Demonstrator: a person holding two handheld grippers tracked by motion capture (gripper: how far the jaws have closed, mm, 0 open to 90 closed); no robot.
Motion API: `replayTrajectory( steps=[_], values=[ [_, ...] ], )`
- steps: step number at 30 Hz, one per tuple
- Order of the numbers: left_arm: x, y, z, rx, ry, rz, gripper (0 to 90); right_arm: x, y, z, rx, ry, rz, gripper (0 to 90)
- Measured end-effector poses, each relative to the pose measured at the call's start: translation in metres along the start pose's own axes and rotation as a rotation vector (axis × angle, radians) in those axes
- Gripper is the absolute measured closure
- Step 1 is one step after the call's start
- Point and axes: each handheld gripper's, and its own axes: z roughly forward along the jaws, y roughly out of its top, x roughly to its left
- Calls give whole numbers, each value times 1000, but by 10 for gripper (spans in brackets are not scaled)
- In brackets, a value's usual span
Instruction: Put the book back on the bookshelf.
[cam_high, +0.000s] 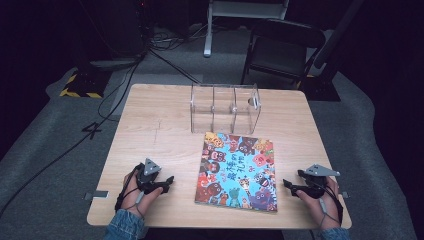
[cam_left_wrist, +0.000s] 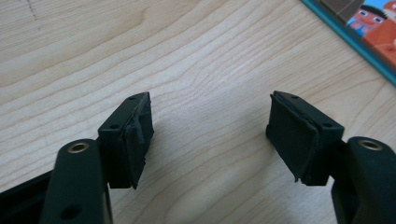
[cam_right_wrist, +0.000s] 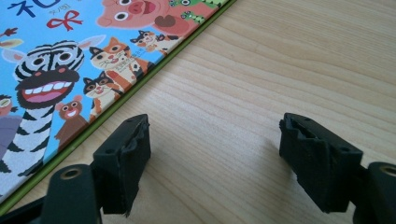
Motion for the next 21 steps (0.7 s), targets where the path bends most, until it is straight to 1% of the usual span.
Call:
replayTrajectory(
  steps=[1, 2, 4, 6, 7, 8, 9, 11, 12, 13, 16, 17, 18, 19, 21],
  values=[
    [0, 1, -1, -10, -2, 0, 324, 0, 0, -1, 4, -3, -2, 252],
    [-1, 3, -2, -16, -7, -11, 327, 1, 1, -3, 1, -8, -5, 252],
    [-2, 7, -4, -36, -16, -22, 330, 3, 3, -8, -23, -15, -10, 249],
    [-3, 9, -4, -36, -21, -23, 331, 5, 4, -11, -32, -17, -12, 245],
    [-6, 12, -3, -36, -28, -12, 332, 8, 5, -15, -36, -12, -16, 242],
    [-6, 12, -3, -36, -28, -12, 333, 8, 5, -15, -36, -12, -16, 242],
    [-9, 15, -2, -32, -35, -9, 333, 9, 5, -17, -32, -11, -17, 240],
    [-13, 19, 0, -37, -60, -13, 335, 12, 3, -21, -28, -4, -17, 235],
    [-15, 21, 1, -39, -68, -1, 336, 13, 3, -22, -26, -1, -16, 233],
    [-15, 21, 1, -39, -68, -1, 340, 13, 3, -22, -26, -1, -16, 233],
    [-21, 27, 6, -44, -94, 13, 342, 17, -1, -30, -30, 5, -10, 228],
    [-22, 28, 7, -47, -98, 17, 342, 17, -1, -30, -30, 5, -10, 228],
    [-24, 29, 8, -46, -101, 18, 342, 18, -1, -31, -26, 5, -6, 227],
    [-27, 32, 10, -43, -115, 21, 343, 21, -2, -34, -22, 11, -12, 225],
    [-29, 34, 11, -41, -122, 26, 343, 22, -3, -35, -19, 14, -12, 223]
  ],
)
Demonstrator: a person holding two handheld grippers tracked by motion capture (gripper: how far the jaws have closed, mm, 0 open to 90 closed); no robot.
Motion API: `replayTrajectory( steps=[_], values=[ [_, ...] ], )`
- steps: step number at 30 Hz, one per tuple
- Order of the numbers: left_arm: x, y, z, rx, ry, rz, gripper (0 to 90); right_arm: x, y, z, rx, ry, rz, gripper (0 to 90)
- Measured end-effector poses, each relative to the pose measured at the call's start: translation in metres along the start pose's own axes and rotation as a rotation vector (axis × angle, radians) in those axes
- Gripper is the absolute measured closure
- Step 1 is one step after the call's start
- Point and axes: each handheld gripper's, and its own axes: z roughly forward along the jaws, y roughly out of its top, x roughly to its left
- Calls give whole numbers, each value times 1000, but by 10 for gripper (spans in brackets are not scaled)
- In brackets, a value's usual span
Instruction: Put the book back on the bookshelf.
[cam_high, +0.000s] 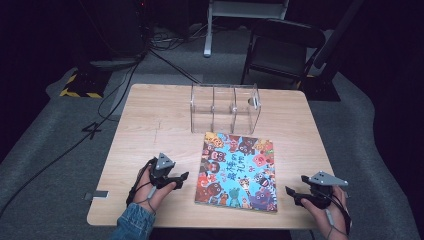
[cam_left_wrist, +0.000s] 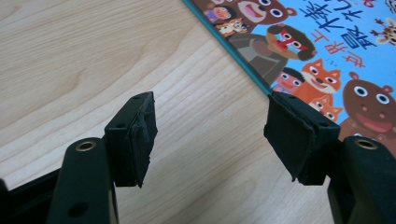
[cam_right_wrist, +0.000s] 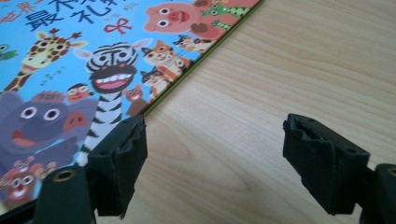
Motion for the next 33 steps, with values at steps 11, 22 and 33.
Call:
replayTrajectory(
  steps=[11, 22, 33],
  values=[
    [-15, 13, 21, 2, -73, -36, 402, 36, 0, -7, 43, 88, -50, 200],
    [-23, 27, 47, 44, -107, -114, 388, 62, -4, -5, 110, 188, -61, 174],
    [-20, 31, 67, 7, -130, -222, 384, 69, -7, 16, 47, 181, -72, 156]
  ],
)
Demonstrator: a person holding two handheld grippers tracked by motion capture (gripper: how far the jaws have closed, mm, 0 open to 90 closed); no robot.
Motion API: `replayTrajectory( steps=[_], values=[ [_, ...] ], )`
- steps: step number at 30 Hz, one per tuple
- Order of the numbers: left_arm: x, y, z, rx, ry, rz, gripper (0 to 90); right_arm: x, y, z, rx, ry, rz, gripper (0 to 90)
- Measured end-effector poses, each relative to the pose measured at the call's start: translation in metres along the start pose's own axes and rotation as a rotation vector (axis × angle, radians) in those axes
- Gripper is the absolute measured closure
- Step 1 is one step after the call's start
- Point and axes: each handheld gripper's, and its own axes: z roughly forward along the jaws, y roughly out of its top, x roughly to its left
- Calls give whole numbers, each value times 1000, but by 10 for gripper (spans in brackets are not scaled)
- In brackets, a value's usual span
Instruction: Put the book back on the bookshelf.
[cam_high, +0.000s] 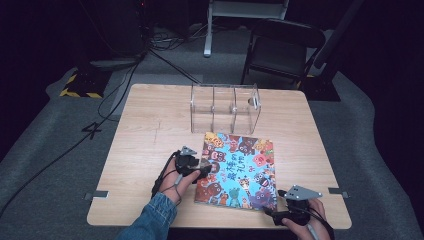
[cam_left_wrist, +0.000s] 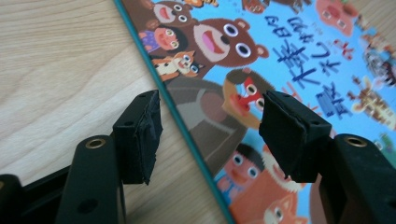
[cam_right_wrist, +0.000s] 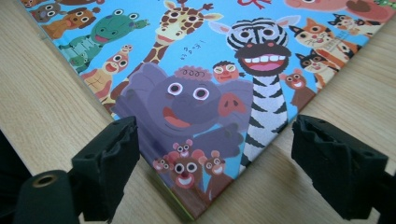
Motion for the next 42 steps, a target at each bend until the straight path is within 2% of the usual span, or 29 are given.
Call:
replayTrajectory(
  steps=[5, 7, 9, 11, 12, 14, 17, 18, 19, 23, 24, 25, 34, 37, 40, 42],
  values=[
    [1, 1, 4, -24, -14, -26, 370, 2, 0, 4, 20, 8, -25, 153],
    [2, -1, 4, -45, -25, -66, 379, 3, 0, 4, 22, 4, -30, 148],
    [4, -2, 3, -55, -27, -69, 421, 4, 0, 5, 22, 3, -31, 145],
    [8, -5, 2, -75, -54, -108, 433, 5, -1, 5, 20, -2, -38, 141],
    [11, -6, 2, -86, -70, -139, 433, 6, -1, 6, 24, -10, -57, 128],
    [11, -6, 1, -87, -72, -148, 432, 8, -2, 7, 25, -20, -73, 112],
    [11, -5, 1, -90, -70, -179, 439, 9, -2, 8, 20, -25, -69, 104],
    [11, -5, 1, -90, -70, -179, 461, 9, -2, 8, 20, -25, -69, 104],
    [13, -5, 1, -90, -71, -195, 461, 9, -2, 8, 17, -24, -67, 105],
    [19, -6, -1, -91, -86, -247, 562, 9, -3, 8, 11, -23, -64, 105],
    [19, -6, -1, -94, -88, -248, 577, 9, -3, 8, 10, -23, -65, 106],
    [19, -5, -2, -100, -100, -271, 608, 9, -3, 8, 10, -23, -64, 106],
    [15, -2, -9, -140, -116, -256, 628, 9, -3, 7, 15, -32, -66, 105],
    [14, -2, -11, -159, -123, -279, 642, 9, -3, 7, 14, -36, -63, 91],
    [14, -2, -17, -161, -197, -351, 697, 10, -4, 7, 20, -48, -54, 48],
    [12, -2, -18, -159, -214, -355, 711, 9, -4, 6, 28, -65, -52, 17]
  ],
)
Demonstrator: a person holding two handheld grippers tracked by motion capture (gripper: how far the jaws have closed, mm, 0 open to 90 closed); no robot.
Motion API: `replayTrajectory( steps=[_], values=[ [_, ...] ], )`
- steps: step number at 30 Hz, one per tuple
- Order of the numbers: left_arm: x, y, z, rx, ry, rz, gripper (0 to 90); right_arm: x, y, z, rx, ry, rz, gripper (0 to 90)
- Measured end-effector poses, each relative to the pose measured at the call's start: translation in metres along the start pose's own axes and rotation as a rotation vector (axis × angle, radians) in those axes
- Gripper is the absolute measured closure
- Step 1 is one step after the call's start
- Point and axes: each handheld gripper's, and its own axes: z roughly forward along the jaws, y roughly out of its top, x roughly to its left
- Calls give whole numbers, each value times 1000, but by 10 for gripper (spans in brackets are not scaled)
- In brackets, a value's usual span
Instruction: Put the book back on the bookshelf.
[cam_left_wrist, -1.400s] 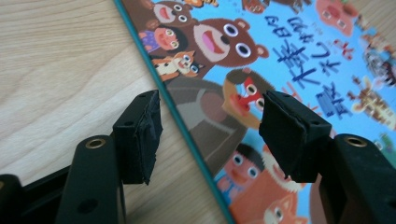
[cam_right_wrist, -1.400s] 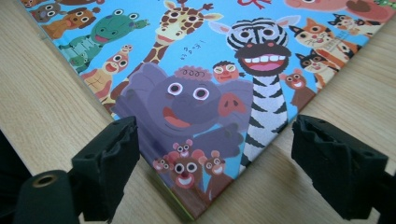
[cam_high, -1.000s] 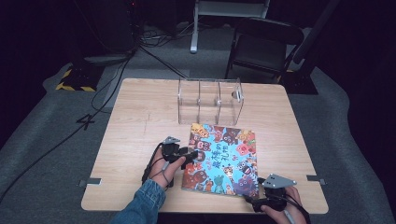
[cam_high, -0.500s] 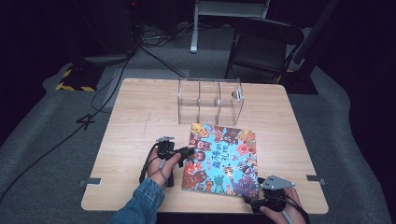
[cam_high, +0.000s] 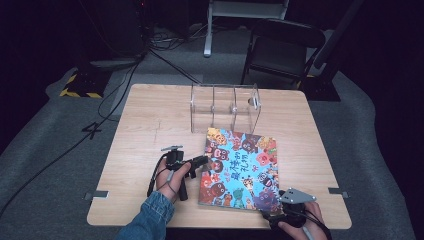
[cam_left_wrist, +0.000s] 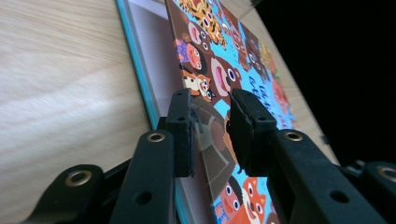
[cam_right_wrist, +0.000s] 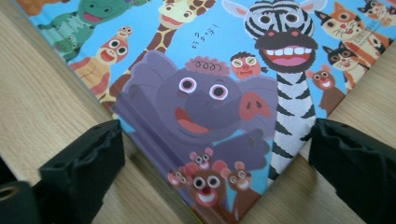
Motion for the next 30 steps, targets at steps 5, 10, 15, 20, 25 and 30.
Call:
replayTrajectory(
  steps=[5, 10, 15, 20, 25, 30],
  values=[
    [-7, 1, -3, -23, -98, -53, 711, -4, -2, -3, -15, -3, 41, 0],
    [-19, -3, 2, -16, -268, -159, 736, -8, -4, -8, -45, 18, 86, 0],
    [-28, 3, -5, 21, -230, -80, 836, -9, -5, -12, -51, 12, 54, 26],
    [-30, 5, -8, 43, -228, -64, 830, -9, -4, -25, 10, -15, 13, 167],
    [-38, 9, -9, 57, -242, -62, 843, 1, -7, -35, 58, -67, -36, 169],
    [-55, 16, -9, 81, -283, -70, 866, 13, -3, -46, 4, -140, -98, 166]
  ],
)
